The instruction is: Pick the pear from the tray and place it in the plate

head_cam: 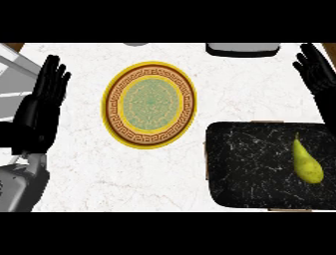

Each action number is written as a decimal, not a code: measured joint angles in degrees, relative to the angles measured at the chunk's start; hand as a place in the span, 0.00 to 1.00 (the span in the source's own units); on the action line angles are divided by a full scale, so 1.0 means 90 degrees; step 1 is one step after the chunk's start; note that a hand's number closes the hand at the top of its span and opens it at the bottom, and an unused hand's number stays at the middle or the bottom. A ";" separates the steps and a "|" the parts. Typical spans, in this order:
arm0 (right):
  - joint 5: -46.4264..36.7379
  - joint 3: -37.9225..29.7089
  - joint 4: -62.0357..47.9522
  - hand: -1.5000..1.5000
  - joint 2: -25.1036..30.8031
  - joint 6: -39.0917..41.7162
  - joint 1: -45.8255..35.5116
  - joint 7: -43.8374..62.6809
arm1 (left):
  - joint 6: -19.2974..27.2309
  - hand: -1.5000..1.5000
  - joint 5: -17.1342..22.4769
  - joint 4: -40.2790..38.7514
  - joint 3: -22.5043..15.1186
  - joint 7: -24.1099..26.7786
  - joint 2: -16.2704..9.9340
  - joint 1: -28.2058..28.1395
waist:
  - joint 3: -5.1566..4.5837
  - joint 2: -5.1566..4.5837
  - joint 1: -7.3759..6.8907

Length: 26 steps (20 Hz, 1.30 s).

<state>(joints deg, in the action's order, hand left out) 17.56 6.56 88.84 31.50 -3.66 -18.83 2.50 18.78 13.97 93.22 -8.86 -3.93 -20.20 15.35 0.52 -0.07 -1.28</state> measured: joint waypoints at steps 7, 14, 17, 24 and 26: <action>-0.0384 0.1133 0.0094 1.00 -0.0239 0.1095 -0.0261 -0.0365 | -0.0498 0.50 -0.0154 0.0057 0.0034 -0.0093 -0.0530 0.0097 | -0.0082 0.0015 -0.0038; -0.2416 0.2047 -0.0401 0.00 -0.0450 -0.0219 0.0672 -0.0935 | -0.0915 0.50 -0.0049 -0.0034 0.0101 -0.0099 -0.0771 0.0015 | -0.0063 0.0001 0.0106; -0.2207 0.1909 -0.0665 0.00 -0.0867 -0.0561 0.1288 -0.1931 | -0.1041 0.50 0.0005 -0.0074 0.0184 -0.0083 -0.0811 -0.0002 | -0.0050 -0.0005 0.0153; -0.1956 0.1178 -0.0087 0.00 -0.0664 -0.0533 0.1794 -0.2684 | -0.1268 0.50 -0.0088 -0.0252 0.0357 -0.0040 -0.0694 0.0023 | -0.0055 0.0011 0.0190; -0.2139 0.1064 0.0245 0.00 -0.0402 -0.0556 0.1766 -0.2317 | -0.1360 0.50 -0.0090 -0.0303 0.0453 0.0070 -0.0719 -0.0047 | -0.0060 0.0016 0.0193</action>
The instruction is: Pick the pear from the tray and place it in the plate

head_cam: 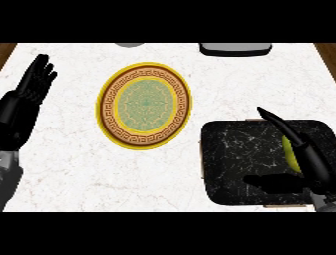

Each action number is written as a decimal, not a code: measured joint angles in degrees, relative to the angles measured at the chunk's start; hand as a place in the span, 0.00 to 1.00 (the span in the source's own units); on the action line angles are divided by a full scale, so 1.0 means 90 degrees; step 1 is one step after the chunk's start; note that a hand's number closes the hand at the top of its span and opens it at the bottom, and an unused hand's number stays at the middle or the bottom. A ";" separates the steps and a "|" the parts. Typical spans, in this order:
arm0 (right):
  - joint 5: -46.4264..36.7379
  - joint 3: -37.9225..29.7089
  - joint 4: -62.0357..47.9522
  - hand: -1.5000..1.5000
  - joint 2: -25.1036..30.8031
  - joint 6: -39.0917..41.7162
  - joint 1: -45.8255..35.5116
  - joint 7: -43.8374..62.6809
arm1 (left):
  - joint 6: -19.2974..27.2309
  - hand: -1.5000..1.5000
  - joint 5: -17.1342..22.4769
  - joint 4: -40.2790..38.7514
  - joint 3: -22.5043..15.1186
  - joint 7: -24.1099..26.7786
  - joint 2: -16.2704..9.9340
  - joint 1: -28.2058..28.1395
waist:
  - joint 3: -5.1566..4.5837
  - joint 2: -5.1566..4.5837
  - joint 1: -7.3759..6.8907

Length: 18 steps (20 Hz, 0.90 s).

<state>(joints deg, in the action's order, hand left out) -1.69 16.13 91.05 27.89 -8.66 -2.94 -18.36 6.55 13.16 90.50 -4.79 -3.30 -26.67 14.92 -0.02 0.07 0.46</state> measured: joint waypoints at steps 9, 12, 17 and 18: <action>-0.0884 -0.0031 0.0755 0.00 0.2062 0.1195 -0.0459 0.2821 | -0.0062 0.50 -0.0057 0.0044 0.0034 -0.0049 -0.0013 0.0014 | -0.0029 0.0020 -0.0049; -0.0988 0.0208 0.1003 0.00 0.2524 0.1904 -0.0616 0.3748 | -0.0056 0.50 -0.0081 0.0062 0.0006 -0.0098 0.0030 0.0044 | -0.0028 0.0015 -0.0060; -0.0816 0.0523 0.1155 0.00 0.2746 0.3058 -0.1027 0.4983 | -0.0096 0.50 -0.0089 0.0001 0.0046 -0.0169 0.0100 0.0159 | -0.0017 -0.0006 -0.0093; -0.0797 0.0566 0.1156 0.00 0.2703 0.3244 -0.1131 0.5213 | -0.0094 0.50 -0.0106 0.0036 0.0060 -0.0195 0.0113 0.0158 | -0.0012 -0.0007 -0.0098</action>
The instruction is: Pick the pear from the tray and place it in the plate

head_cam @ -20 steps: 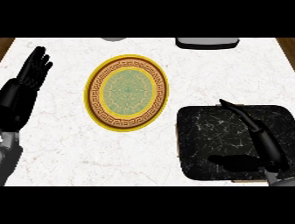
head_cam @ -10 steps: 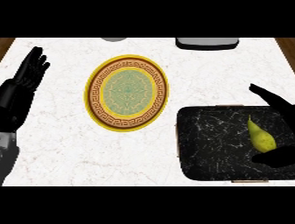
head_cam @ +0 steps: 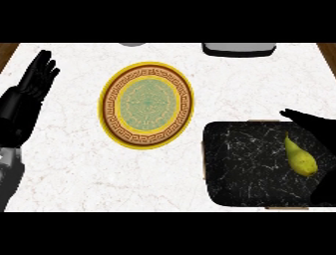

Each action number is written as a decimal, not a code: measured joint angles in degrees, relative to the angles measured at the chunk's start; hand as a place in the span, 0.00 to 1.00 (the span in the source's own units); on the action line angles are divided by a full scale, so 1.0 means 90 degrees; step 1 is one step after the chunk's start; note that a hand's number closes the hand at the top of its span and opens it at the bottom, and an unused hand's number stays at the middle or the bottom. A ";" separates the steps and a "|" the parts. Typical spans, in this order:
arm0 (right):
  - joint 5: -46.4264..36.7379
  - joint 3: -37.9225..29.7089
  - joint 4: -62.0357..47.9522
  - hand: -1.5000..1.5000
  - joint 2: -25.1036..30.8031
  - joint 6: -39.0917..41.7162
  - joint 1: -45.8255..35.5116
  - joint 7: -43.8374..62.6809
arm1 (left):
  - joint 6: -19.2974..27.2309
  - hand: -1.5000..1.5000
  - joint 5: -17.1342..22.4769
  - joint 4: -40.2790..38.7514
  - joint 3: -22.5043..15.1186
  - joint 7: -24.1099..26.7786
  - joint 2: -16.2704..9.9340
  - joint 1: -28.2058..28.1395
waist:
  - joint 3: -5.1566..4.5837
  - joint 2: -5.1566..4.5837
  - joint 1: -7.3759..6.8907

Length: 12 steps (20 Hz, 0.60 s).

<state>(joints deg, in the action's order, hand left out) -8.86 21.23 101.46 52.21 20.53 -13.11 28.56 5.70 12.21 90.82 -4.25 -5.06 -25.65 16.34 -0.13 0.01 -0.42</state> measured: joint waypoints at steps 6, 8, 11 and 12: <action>-0.0500 -0.0027 -0.0409 0.00 -0.0471 0.0624 -0.0340 0.0409 | -0.0167 0.50 -0.0164 -0.0071 0.0127 0.0078 0.0170 -0.0026 | 0.0010 -0.0004 0.0017; -0.0822 0.0024 -0.0514 0.00 -0.0648 0.0640 -0.0357 0.0514 | -0.0242 0.50 -0.0189 -0.0091 0.0187 0.0108 0.0196 -0.0070 | 0.0012 -0.0004 0.0020; -0.1172 0.0019 -0.0783 0.00 -0.0757 0.0829 -0.0435 0.0594 | -0.0271 0.50 -0.0267 -0.0086 0.0236 0.0076 0.0261 -0.0042 | 0.0014 -0.0004 0.0023; -0.1320 0.0044 -0.0972 0.00 -0.0845 0.0837 -0.0458 0.0547 | -0.0302 0.50 -0.0296 -0.0119 0.0250 0.0109 0.0281 -0.0042 | 0.0013 -0.0005 0.0020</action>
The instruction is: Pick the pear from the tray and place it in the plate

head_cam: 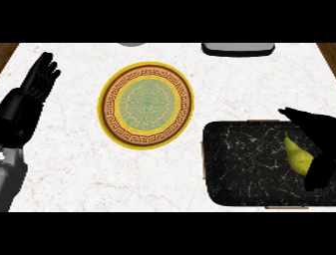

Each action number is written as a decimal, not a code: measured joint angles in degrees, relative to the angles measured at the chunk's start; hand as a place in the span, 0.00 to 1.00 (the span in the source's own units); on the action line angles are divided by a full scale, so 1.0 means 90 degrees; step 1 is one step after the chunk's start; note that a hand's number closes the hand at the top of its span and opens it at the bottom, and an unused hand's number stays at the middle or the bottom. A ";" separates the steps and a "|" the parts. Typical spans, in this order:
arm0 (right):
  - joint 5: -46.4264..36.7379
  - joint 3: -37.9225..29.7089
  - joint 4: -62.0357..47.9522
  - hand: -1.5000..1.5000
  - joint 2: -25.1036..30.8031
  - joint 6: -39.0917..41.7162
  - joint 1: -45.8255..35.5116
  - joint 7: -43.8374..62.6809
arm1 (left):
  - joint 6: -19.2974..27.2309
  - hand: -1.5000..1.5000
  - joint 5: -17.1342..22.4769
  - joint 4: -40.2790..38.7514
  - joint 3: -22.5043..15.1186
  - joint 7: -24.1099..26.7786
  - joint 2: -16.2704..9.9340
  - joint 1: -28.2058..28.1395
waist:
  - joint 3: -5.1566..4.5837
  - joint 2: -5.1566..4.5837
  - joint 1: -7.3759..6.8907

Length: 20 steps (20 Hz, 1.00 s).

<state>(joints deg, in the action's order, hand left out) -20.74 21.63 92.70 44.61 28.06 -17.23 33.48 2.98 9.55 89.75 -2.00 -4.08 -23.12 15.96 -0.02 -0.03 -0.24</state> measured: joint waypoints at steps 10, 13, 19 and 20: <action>-0.1115 -0.0228 -0.1062 0.00 -0.0599 0.0027 0.0273 -0.0681 | -0.0282 0.50 -0.0187 0.0080 0.0267 -0.0109 0.0186 -0.0020 | 0.0003 0.0002 0.0017; -0.1281 -0.0354 -0.1342 0.00 -0.0670 0.0184 0.0267 -0.0976 | -0.0240 0.50 -0.0309 0.0111 0.0289 -0.0214 0.0304 0.0069 | 0.0003 0.0001 0.0016; -0.1886 -0.0466 -0.1863 0.00 -0.1032 0.0064 0.0382 -0.1296 | -0.0416 0.50 -0.0397 0.0057 0.0460 -0.0222 0.0405 0.0081 | 0.0002 0.0001 0.0017; -0.2018 -0.0474 -0.2015 0.00 -0.1083 0.0015 0.0370 -0.1386 | -0.0433 0.50 -0.0414 0.0093 0.0488 -0.0262 0.0413 0.0100 | 0.0003 0.0001 0.0015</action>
<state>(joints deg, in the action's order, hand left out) -38.90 17.36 74.57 34.86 28.20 -13.90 21.01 -0.92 5.82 90.59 2.38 -6.43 -19.41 16.86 0.01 -0.02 -0.11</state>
